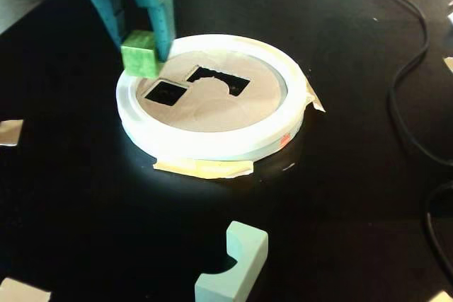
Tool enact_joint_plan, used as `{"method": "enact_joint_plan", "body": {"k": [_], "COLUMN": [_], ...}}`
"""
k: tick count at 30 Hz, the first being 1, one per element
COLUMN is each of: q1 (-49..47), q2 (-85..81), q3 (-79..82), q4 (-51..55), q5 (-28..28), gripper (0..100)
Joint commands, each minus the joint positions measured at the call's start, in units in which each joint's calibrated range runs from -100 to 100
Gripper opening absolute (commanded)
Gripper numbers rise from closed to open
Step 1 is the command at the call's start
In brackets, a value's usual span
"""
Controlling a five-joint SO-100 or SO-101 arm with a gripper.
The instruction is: Pick up the square block and drop it in corresponding square shaped hole
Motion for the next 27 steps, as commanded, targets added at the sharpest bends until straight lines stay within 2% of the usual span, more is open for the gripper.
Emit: {"method": "enact_joint_plan", "body": {"k": [1, 14, 27], "q1": [-1.3, -1.3, -1.0], "q2": [-0.6, 4.2, 7.7], "q3": [1.9, 1.8, 1.0], "q4": [0.4, -12.5, -13.7], "q5": [-0.4, -0.3, -0.3], "gripper": [28, 28, 28]}}
